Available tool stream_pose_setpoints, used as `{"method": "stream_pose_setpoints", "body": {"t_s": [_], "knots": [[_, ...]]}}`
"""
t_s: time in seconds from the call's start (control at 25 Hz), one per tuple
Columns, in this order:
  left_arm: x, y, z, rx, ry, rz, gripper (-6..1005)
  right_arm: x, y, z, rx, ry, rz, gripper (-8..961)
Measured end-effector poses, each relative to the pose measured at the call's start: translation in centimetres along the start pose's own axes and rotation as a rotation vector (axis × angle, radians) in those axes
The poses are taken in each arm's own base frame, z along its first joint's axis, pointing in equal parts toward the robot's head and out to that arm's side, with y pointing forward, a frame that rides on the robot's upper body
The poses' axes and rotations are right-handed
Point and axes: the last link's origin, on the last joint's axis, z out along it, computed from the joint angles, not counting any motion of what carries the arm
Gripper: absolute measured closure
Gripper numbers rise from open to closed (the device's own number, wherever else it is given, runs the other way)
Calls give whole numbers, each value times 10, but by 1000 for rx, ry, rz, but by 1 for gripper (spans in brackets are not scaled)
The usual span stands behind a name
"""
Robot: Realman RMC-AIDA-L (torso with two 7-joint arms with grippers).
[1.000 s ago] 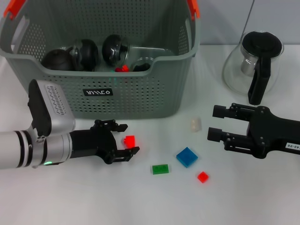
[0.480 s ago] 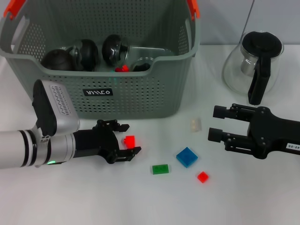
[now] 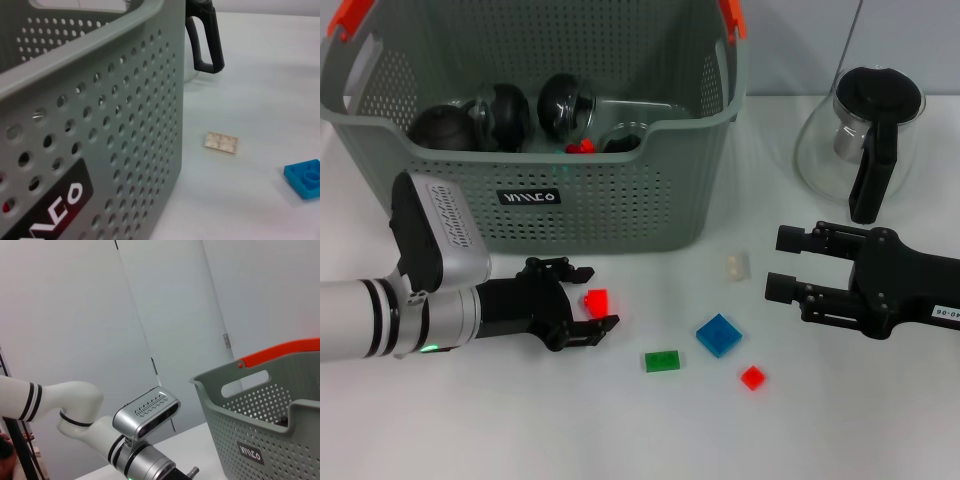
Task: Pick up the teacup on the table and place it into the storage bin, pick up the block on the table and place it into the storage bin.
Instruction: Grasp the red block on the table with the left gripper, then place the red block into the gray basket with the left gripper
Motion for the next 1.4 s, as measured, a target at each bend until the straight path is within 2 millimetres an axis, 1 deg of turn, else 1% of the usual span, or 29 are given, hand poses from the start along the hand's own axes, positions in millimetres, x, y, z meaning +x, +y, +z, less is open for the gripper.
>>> {"method": "stream_pose_setpoints", "body": {"t_s": [0.32,0.76,0.88,0.96,1.08,1.2,1.24,1.32,1.4], "knots": [[-2,3,2,-11,-7,-3,310,0,0,0,1,0,5,237],[-1,-1,3,9,-17,-26,315,0,0,-1,2,1,7,237],[0,-3,1,15,-12,-31,526,0,0,-1,2,1,7,237],[1,-4,-1,16,-2,-45,527,0,0,-1,1,1,6,237],[7,-5,-14,-9,33,-85,528,0,0,-1,1,1,7,237],[15,-7,-36,-41,94,-115,530,0,0,-1,2,2,7,237],[20,-8,-49,-62,133,-127,530,0,0,-1,2,2,7,237],[25,-6,-66,-105,182,-143,531,-1,-1,-1,2,1,6,237],[32,-6,-90,-169,255,-163,531,-1,-1,-1,1,1,5,238]]}}
